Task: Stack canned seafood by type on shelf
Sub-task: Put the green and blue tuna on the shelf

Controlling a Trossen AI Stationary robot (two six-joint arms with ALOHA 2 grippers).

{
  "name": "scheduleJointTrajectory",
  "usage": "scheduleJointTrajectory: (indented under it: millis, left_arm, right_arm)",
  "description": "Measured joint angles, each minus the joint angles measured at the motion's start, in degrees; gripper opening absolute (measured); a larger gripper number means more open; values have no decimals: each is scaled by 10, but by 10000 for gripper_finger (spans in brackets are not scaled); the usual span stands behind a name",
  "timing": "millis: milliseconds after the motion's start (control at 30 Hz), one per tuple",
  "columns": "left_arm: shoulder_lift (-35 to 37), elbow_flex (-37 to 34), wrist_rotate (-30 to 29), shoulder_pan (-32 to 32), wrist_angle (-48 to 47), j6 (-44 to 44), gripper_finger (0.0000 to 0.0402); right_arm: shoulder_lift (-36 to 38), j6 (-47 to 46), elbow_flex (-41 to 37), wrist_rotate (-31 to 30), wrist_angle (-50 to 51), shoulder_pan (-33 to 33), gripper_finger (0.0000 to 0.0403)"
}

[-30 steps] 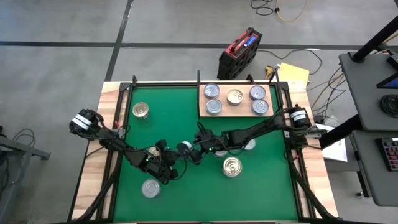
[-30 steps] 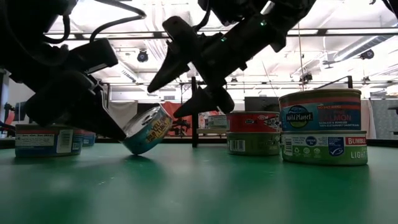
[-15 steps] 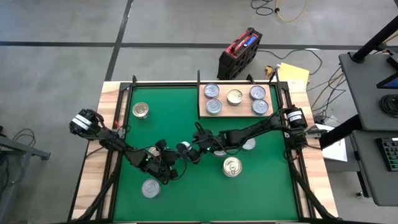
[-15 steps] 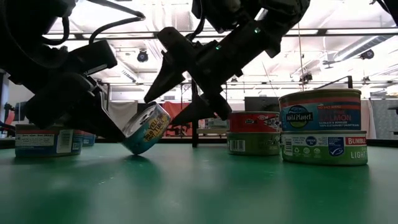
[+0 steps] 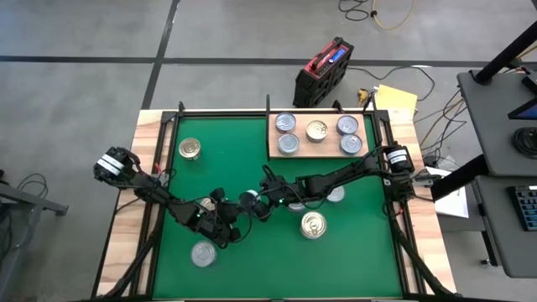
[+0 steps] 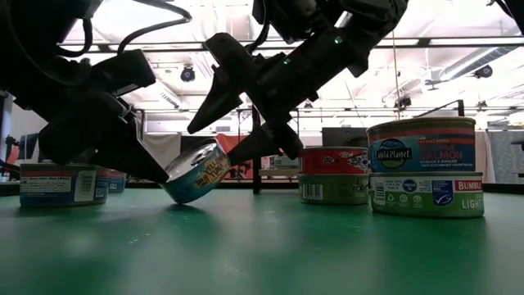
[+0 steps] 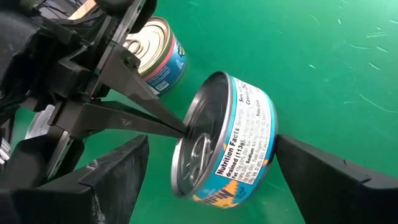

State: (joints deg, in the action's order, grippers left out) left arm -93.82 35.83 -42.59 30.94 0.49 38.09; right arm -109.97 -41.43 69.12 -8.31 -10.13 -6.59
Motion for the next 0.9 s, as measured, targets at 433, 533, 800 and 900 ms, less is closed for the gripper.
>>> scheduleJointTrajectory:
  millis: [433, 533, 800, 900]
  left_arm:
    - [0, 0, 0, 0, 2, 0, 0]
    - [0, 0, 0, 0, 4, 0, 0]
    - [0, 0, 0, 0, 5, 2, 0]
    - [0, 0, 0, 0, 5, 2, 0]
  right_arm:
    - [0, -1, 0, 9, 0, 0, 300]
    - [0, -1, 0, 9, 0, 0, 293]
    - [0, 6, 0, 11, 0, 0, 290]
    - [0, 9, 0, 11, 0, 0, 290]
